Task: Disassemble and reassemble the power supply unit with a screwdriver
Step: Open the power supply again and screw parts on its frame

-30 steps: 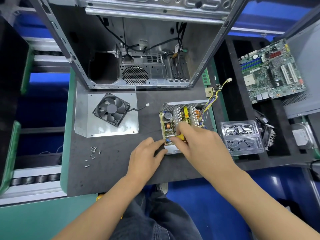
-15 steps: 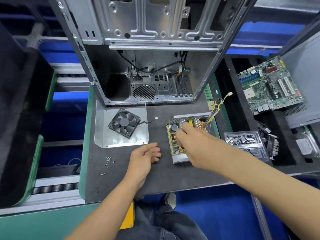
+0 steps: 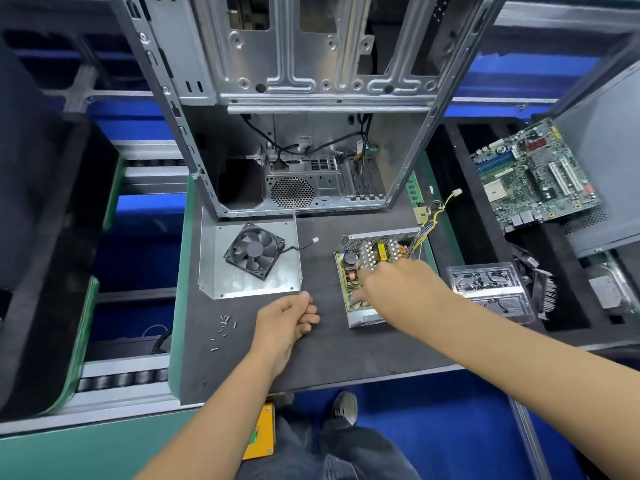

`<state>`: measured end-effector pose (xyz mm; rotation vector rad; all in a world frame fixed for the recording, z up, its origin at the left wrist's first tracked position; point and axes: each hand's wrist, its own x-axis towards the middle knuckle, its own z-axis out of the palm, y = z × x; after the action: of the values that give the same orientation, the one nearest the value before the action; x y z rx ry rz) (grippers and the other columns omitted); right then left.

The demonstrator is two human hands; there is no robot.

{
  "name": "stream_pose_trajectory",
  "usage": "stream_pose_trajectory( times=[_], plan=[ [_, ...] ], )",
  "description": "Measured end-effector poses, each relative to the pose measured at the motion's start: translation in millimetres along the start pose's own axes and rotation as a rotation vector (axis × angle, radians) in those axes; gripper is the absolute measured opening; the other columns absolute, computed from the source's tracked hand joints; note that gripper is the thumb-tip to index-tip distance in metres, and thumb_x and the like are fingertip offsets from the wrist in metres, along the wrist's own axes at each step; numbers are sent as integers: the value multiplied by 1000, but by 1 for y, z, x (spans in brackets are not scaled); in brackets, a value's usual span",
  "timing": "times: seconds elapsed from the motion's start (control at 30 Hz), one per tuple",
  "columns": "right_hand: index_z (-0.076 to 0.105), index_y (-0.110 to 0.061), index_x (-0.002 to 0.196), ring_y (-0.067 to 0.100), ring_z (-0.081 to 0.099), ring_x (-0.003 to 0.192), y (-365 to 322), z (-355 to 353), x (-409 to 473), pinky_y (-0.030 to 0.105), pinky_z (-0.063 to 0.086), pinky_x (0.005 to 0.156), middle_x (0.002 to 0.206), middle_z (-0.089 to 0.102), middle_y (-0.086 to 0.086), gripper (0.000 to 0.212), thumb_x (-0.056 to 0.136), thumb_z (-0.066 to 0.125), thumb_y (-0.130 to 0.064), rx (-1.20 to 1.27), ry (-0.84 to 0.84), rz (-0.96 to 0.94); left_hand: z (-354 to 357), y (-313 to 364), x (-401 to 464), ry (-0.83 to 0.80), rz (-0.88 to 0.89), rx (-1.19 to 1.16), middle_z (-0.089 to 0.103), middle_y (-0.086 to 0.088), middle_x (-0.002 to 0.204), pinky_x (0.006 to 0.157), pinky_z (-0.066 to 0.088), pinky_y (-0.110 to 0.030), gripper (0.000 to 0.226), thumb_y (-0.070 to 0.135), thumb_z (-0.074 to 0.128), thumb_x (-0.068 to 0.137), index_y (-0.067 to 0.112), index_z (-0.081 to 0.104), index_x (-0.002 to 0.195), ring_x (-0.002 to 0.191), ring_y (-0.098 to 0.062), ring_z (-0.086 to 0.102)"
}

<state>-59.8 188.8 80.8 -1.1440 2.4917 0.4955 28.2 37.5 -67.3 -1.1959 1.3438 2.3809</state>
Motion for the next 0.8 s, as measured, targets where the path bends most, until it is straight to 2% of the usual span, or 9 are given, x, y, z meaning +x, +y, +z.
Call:
stream_pose_trajectory(
  times=[0.1,0.17,0.27,0.37,0.43,0.5,0.6,0.7,0.8],
  plan=[
    [40,-12,123,29,52,100,2,-1,-2,30,40,72,120,39,10,36,90,54,-8,68,53,-49,-1,0,0,-23,-5,-30,71,-7,75,57,54,-18,19,19,66,95,1,72,94,64,-12,67],
    [45,-11,117,28,56,98,2,-3,1,29,35,66,116,45,10,35,86,50,2,16,63,-91,-1,0,0,-34,-11,-56,73,-9,79,59,55,-19,17,16,65,95,1,73,96,67,-15,70],
    [53,-11,119,32,66,100,-2,-8,4,34,36,64,111,62,8,20,103,42,-17,-48,57,-1,-2,-1,1,-62,-22,-82,76,-12,86,63,57,-20,14,7,61,96,0,72,102,76,-18,74],
    [44,-12,127,34,59,102,-2,-6,2,36,44,74,120,50,11,34,100,53,-30,103,9,55,-5,-1,2,-78,-22,-64,76,-13,89,65,57,-21,14,4,61,96,1,71,105,79,-20,75],
    [41,-11,122,29,49,91,2,-3,1,36,46,77,120,38,11,34,92,57,-9,158,21,4,-6,-1,2,-74,-22,-70,76,-14,89,64,57,-21,13,3,63,94,1,70,105,79,-21,75],
    [45,-11,120,28,53,91,4,-3,3,34,45,74,119,43,10,36,88,52,2,93,40,-21,-6,-1,3,-68,-16,-76,76,-14,88,64,57,-22,11,2,64,93,0,68,103,78,-21,75],
    [53,-11,124,31,64,100,-6,-5,5,35,47,74,117,56,10,23,101,48,-13,-35,72,-15,-5,-2,3,-63,1,-76,76,-13,84,63,57,-21,5,2,65,93,1,67,97,76,-20,75],
    [46,-11,133,33,61,99,-12,-4,4,37,42,69,124,48,13,33,103,49,-25,50,32,37,-4,-2,2,-63,0,-86,76,-12,83,62,57,-20,8,4,66,93,1,68,99,74,-18,74],
    [43,-12,115,26,47,83,-7,-5,2,29,32,62,116,37,10,35,86,57,1,115,33,16,-5,-2,2,-79,-7,-102,76,-12,84,64,58,-21,11,3,65,93,-1,70,101,75,-18,74]
  ],
)
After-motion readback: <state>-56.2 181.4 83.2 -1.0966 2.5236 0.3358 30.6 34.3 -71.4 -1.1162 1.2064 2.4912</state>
